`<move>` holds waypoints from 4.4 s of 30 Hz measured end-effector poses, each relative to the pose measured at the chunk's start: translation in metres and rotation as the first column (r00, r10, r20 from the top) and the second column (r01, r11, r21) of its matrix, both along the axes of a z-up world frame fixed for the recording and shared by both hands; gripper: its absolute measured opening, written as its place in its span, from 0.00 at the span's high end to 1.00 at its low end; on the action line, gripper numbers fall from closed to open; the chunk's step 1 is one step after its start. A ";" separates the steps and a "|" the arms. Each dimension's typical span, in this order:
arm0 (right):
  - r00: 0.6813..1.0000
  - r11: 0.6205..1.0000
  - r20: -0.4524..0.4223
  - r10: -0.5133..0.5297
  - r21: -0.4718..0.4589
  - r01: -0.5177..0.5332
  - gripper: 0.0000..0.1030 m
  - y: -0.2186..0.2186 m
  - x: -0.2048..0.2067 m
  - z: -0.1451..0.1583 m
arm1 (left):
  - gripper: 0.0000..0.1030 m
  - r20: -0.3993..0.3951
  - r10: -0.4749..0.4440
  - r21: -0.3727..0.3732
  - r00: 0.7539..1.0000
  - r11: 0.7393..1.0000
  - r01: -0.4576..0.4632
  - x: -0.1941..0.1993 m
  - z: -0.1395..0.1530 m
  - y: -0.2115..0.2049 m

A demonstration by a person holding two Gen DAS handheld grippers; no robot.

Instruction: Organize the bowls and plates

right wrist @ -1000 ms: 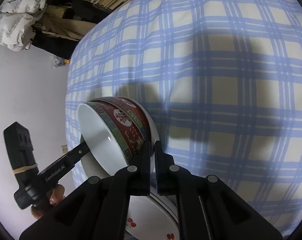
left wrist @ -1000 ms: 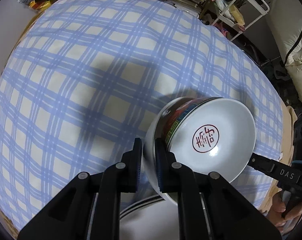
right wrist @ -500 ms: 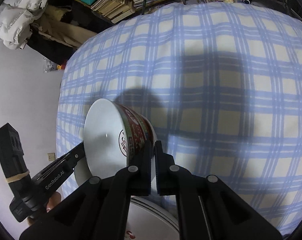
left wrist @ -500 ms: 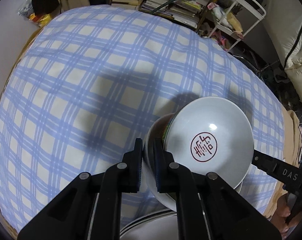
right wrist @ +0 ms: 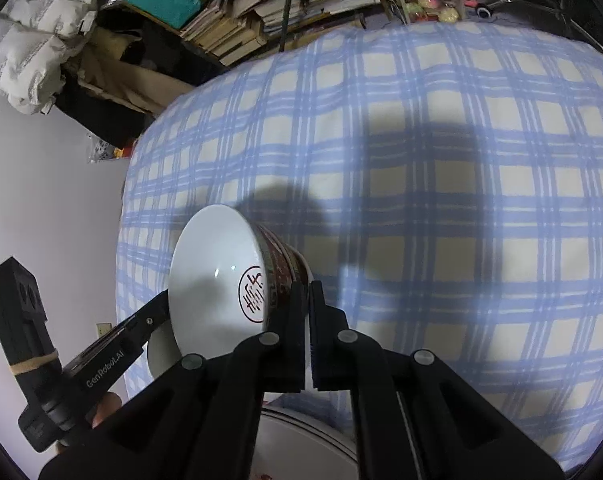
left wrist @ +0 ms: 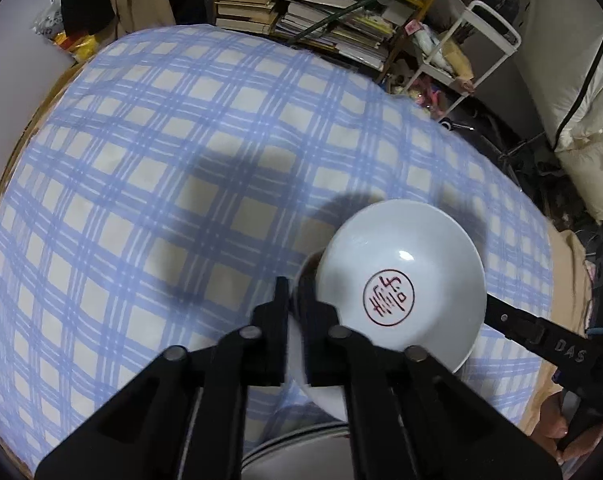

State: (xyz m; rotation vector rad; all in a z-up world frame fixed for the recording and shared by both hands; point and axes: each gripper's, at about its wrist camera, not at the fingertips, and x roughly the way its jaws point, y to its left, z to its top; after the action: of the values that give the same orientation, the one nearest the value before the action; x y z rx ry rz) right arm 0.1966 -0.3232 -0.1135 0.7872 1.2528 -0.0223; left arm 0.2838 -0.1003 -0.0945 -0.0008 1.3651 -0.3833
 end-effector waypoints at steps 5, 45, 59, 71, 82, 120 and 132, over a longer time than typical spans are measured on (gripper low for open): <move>0.999 0.999 -0.029 0.037 -0.005 -0.037 0.97 0.001 -0.001 0.003 | 0.96 -0.027 -0.001 -0.014 1.000 1.000 0.001 0.000 -0.004 0.008; 0.963 0.994 -0.255 0.088 0.092 -0.067 0.89 0.016 0.000 -0.050 | 0.93 -0.113 0.003 0.098 0.994 0.995 0.008 -0.026 -0.037 0.012; 0.984 0.997 -0.169 0.059 0.054 -0.050 0.89 0.019 -0.020 -0.026 | 0.93 -0.054 0.013 -0.009 0.998 1.000 -0.013 -0.029 -0.010 0.024; 0.994 0.998 -0.094 0.058 0.028 -0.056 0.89 0.016 -0.056 0.034 | 0.94 0.024 0.041 -0.039 0.999 0.998 -0.040 -0.073 0.052 0.040; 0.993 0.997 -0.087 0.080 0.032 -0.077 0.89 0.049 -0.128 0.037 | 0.94 0.037 0.060 -0.010 0.998 0.998 -0.059 -0.148 0.054 0.070; 0.895 0.883 0.335 0.295 -0.454 -0.121 0.48 0.098 -0.215 0.117 | 0.57 0.457 0.006 0.244 0.889 0.961 -0.132 -0.252 0.110 0.105; 0.819 0.841 0.487 0.302 -0.542 0.012 0.03 0.101 -0.267 0.147 | 0.11 0.689 0.022 0.165 0.724 0.969 -0.187 -0.314 0.153 0.126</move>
State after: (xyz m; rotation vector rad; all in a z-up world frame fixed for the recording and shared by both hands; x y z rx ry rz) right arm -0.0700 -0.2220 0.0333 0.1745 0.6812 -0.0029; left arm -0.0305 0.0253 0.0581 0.2322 0.6507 -0.1004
